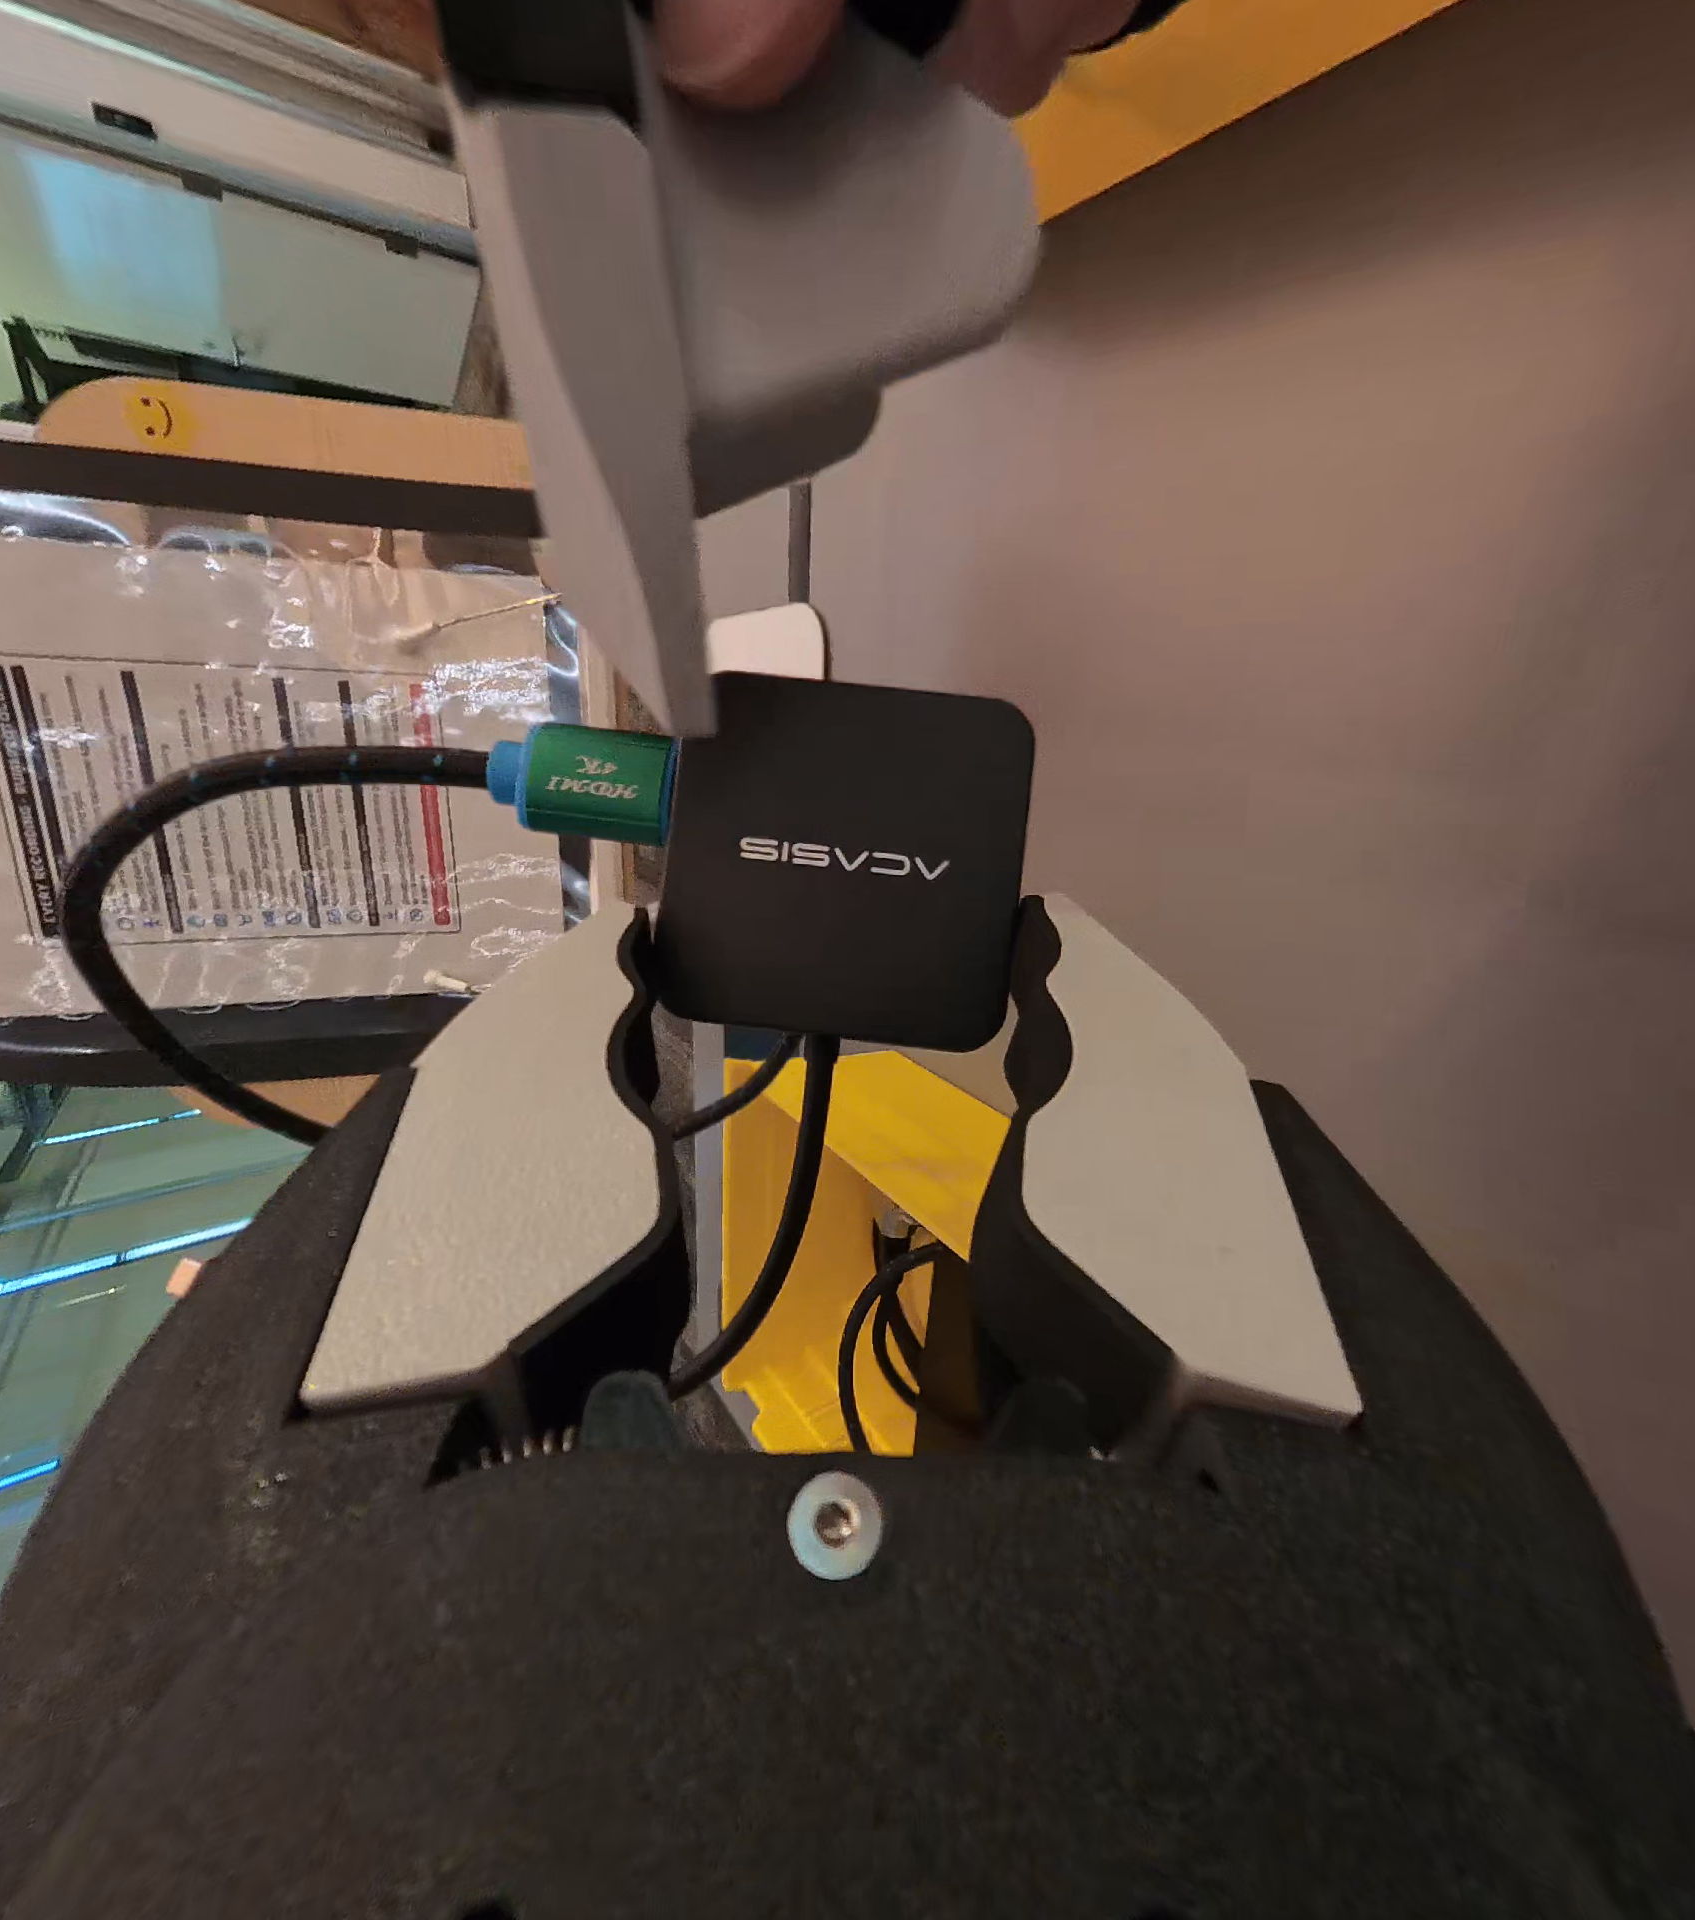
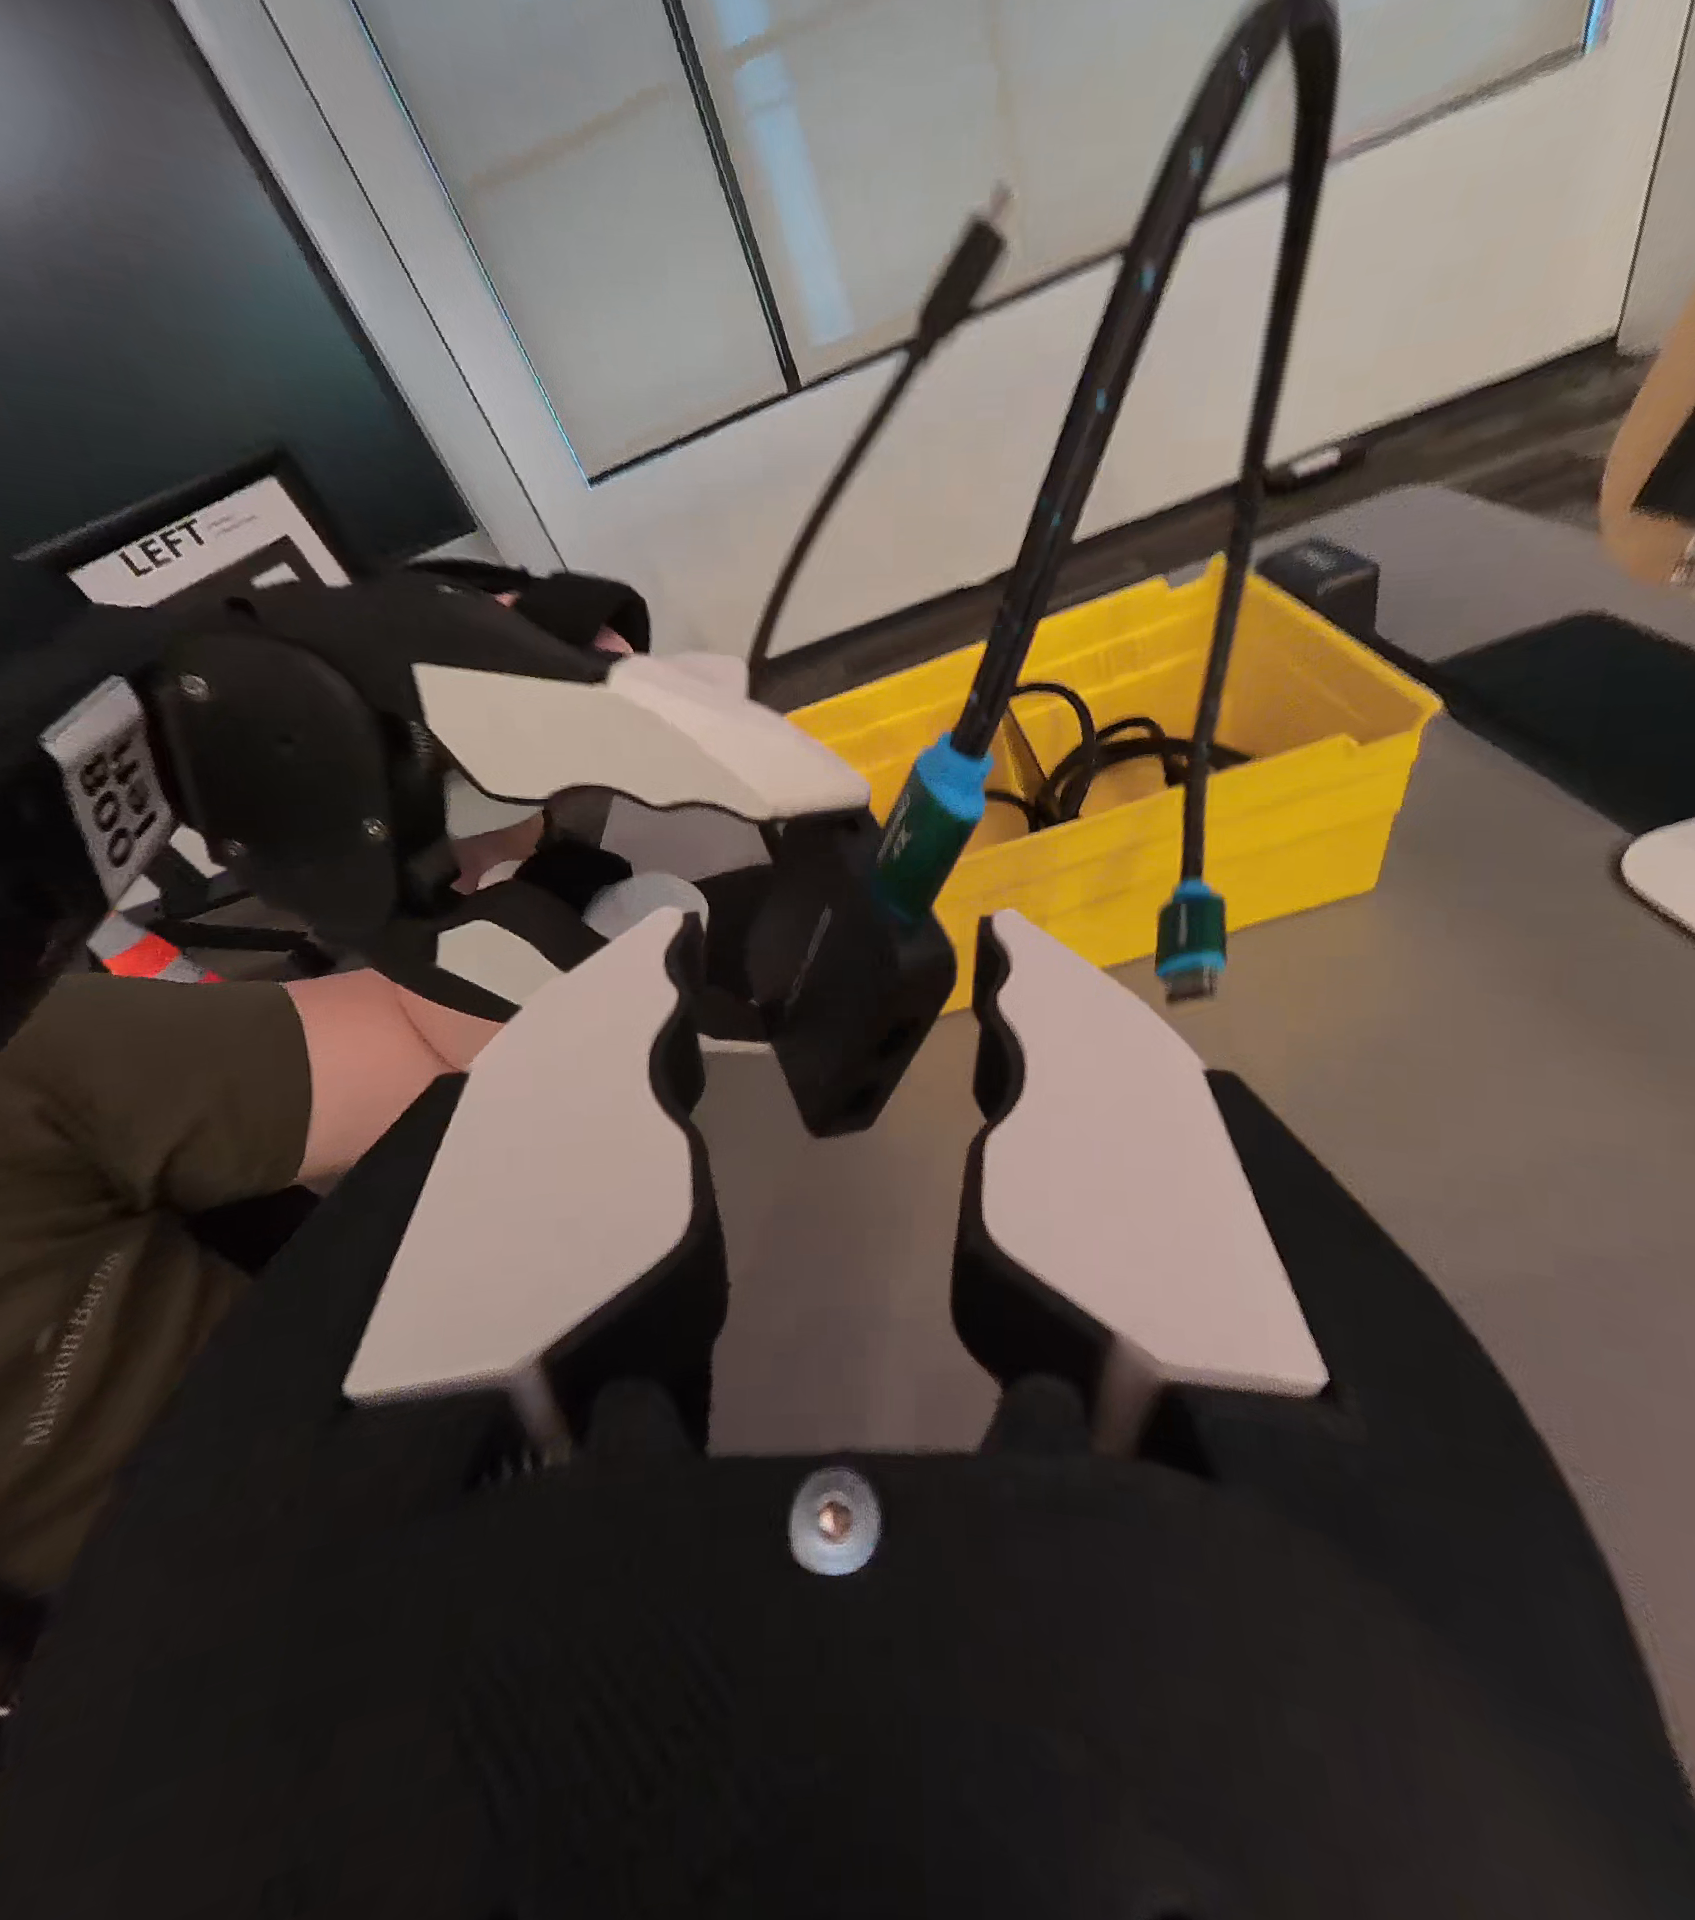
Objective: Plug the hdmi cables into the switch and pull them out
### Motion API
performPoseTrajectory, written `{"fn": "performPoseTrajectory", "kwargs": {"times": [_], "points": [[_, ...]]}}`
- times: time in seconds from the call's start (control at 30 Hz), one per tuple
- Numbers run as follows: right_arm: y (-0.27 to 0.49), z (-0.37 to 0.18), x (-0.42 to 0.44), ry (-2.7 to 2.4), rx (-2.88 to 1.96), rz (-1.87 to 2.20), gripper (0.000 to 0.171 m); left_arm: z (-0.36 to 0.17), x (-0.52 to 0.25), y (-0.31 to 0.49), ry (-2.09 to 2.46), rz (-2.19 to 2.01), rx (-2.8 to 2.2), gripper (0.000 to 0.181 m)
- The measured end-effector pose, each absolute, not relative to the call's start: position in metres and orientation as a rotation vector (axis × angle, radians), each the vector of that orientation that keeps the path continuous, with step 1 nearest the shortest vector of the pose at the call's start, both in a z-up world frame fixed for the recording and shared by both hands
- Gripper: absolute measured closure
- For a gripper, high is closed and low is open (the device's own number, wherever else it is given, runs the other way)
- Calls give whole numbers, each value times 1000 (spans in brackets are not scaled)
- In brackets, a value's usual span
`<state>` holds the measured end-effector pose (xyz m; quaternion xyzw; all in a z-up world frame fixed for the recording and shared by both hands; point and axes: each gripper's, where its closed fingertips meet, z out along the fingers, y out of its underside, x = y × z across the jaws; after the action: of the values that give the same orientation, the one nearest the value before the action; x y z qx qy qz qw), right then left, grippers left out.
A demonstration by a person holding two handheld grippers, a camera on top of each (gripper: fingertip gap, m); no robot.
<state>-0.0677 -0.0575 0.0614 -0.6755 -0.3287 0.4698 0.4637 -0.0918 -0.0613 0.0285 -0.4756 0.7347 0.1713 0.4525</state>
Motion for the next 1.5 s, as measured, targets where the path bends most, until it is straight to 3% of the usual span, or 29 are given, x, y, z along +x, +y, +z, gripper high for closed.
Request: {"fn": "performPoseTrajectory", "kwargs": {"times": [0.17,0.23,0.3,0.5,0.57,0.6,0.87,1.0,1.27,1.5], "points": [[-53,33,-82,-813,-1775,1214,124,28,-88,-61,1808,383,-1184,116],[-58,35,-88,-832,-1760,1310,151,29,-88,-62,1804,374,-1179,116],[-62,45,-87,-800,-1707,1441,157,36,-86,-63,1766,362,-1148,116],[-64,67,-67,-836,-1628,1355,156,59,-75,-67,1609,277,-1077,122],[-61,77,-47,-845,-1612,1256,156,63,-76,-71,1594,270,-1048,157],[-61,82,-34,-844,-1604,1219,157,68,-77,-73,1575,249,-1035,160],[-75,68,124,-997,-1676,610,156,82,-81,-76,1481,-145,-1234,160],[-106,67,179,-897,-1685,663,156,69,-81,-68,1487,-177,-1330,160],[-96,41,242,-657,-1830,528,157,44,-74,-50,1507,-124,-1417,164],[-71,44,235,-688,-1797,393,156,28,-68,-48,1550,-121,-1449,166]]}}
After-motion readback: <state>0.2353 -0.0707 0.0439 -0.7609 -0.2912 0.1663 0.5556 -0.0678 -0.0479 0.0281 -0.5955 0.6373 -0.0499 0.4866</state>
